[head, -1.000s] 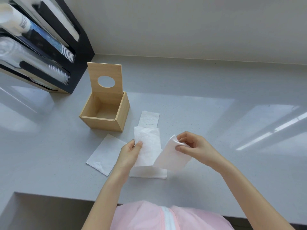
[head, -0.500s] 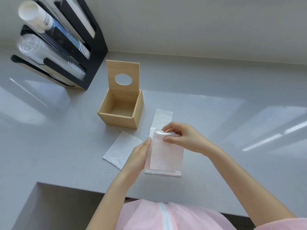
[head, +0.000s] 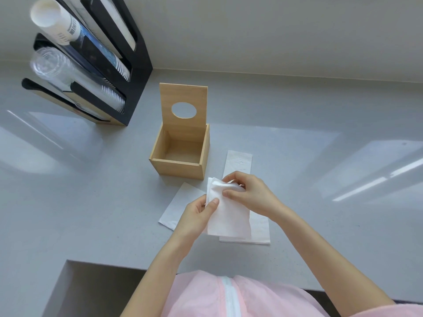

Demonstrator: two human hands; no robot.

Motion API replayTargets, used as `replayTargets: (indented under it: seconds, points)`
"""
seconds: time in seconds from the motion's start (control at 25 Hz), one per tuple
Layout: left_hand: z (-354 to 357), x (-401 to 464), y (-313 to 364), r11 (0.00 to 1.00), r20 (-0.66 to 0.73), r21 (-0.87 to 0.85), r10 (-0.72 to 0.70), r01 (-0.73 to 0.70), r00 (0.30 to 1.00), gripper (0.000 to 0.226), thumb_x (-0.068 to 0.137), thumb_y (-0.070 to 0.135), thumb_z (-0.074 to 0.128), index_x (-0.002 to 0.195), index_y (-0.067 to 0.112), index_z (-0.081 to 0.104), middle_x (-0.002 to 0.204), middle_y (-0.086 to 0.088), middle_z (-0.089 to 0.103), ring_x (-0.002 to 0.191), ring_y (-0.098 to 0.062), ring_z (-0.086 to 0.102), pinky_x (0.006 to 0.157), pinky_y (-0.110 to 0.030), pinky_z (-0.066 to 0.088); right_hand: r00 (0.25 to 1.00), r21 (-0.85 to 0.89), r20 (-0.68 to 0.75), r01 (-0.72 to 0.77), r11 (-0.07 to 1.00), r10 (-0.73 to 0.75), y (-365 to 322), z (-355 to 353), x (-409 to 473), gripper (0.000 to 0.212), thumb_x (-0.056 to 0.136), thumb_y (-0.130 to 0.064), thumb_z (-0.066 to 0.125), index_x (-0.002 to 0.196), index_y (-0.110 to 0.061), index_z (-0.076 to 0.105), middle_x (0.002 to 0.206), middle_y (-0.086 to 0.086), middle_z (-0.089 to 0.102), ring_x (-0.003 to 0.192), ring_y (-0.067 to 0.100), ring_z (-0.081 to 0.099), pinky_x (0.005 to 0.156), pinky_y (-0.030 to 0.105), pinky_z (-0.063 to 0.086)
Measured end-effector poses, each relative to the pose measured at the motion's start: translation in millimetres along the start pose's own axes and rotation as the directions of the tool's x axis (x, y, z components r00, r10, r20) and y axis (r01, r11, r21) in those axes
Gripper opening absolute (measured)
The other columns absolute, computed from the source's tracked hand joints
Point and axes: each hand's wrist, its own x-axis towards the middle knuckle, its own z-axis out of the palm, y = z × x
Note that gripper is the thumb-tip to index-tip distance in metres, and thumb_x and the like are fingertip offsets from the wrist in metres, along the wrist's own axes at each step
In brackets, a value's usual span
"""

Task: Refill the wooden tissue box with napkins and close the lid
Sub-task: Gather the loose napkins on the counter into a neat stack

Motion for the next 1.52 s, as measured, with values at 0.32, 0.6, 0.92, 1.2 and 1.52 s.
replayTargets:
  seconds: [0.32,0.6,0.92,1.2,1.52]
  points:
    - [-11.8,10.0,-4.1,0.998,-0.077,-0.014,-0.056,0.055,0.995,0.021,0.096,0.019,0.044,0.09,0.02,0.064,0.089,0.0,0.068,0.08,-0.014,0.064,0.07,-0.026,0.049,0.983,-0.034,-0.164,-0.091,0.995,0.084,24.7,-10.5,-0.6,0.011,0.089,-0.025,0.054,0.099,-0.028,0.057,0.084,-0.01,0.058,0.074,0.004,0.056,0.061,0.017,0.044]
    - [-17.2,12.0,-9.7,0.995,-0.137,-0.017,-0.097,0.096,0.986,0.022,0.096,0.019,0.043,0.09,0.021,0.064,0.093,0.001,0.068,0.087,-0.017,0.062,0.071,-0.027,0.047,0.992,-0.585,-0.082,-0.127,0.801,0.098,52.8,-0.9,-12.6,0.031,0.083,-0.026,0.059,0.113,-0.018,0.054,0.117,0.002,0.049,0.113,0.019,0.045,0.09,0.03,0.038]
    - [-20.4,7.1,-8.9,0.992,-0.173,-0.038,-0.123,0.118,0.977,0.023,0.096,0.019,0.042,0.087,0.021,0.063,0.101,-0.005,0.066,0.096,-0.023,0.061,0.082,-0.034,0.044,0.986,-0.541,-0.105,-0.165,0.824,0.129,54.0,7.9,-12.2,0.006,0.084,-0.016,0.049,0.088,-0.013,0.053,0.095,0.002,0.054,0.092,0.021,0.046,0.071,0.027,0.035]
    - [-23.9,3.5,-6.8,0.992,-0.179,-0.048,-0.124,0.118,0.976,0.023,0.096,0.019,0.041,0.088,0.02,0.062,0.092,-0.002,0.066,0.082,-0.018,0.062,0.06,-0.025,0.045,0.957,-0.024,-0.231,-0.188,0.982,0.177,47.1,-4.7,-20.3,0.013,0.084,-0.012,0.05,0.09,-0.023,0.051,0.083,-0.004,0.062,0.078,0.013,0.055,0.059,0.015,0.039]
    - [-28.0,0.2,-9.8,0.982,-0.135,-0.128,-0.156,0.139,0.979,0.023,0.097,0.02,0.041,0.098,0.019,0.064,0.088,0.002,0.07,0.078,-0.013,0.065,0.058,-0.026,0.048,0.959,0.462,-0.253,0.002,0.887,0.13,14.9,-17.9,-25.1,0.016,0.088,-0.014,0.057,0.085,-0.027,0.064,0.072,-0.018,0.072,0.069,-0.002,0.064,0.063,0.007,0.048]
